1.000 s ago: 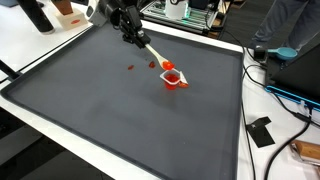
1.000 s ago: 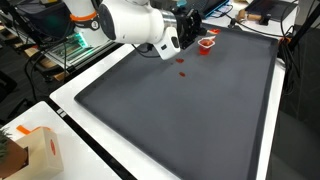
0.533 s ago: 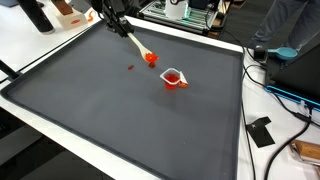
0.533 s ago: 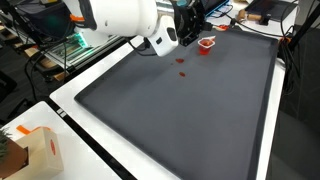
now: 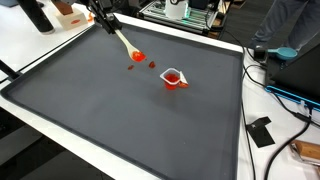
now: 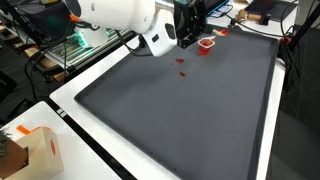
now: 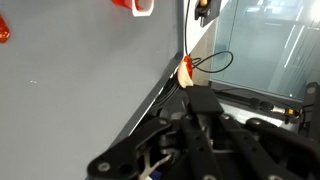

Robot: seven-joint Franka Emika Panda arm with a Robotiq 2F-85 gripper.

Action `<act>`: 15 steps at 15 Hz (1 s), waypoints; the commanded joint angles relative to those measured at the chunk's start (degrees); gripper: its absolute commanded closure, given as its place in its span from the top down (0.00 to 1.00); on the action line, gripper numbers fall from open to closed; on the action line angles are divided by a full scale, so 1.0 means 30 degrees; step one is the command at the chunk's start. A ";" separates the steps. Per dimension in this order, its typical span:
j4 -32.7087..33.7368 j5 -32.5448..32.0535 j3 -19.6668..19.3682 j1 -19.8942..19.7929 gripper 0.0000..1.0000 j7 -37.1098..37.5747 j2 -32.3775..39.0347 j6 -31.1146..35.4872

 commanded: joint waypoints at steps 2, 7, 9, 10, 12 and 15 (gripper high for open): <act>0.0543 -0.1876 0.0030 0.0068 0.03 0.1200 0.0291 0.1197; 0.0811 -0.4606 0.0313 0.0538 0.03 0.2378 0.0230 0.3513; 0.0876 -0.5856 0.0526 0.0653 0.03 0.3012 0.0227 0.4266; 0.0905 -0.6395 0.0651 0.0673 0.03 0.3293 0.0207 0.4545; 0.0973 -0.7271 0.0910 0.0661 0.03 0.3738 0.0108 0.4920; 0.1082 -0.8506 0.1220 0.0605 0.03 0.4339 -0.0106 0.5295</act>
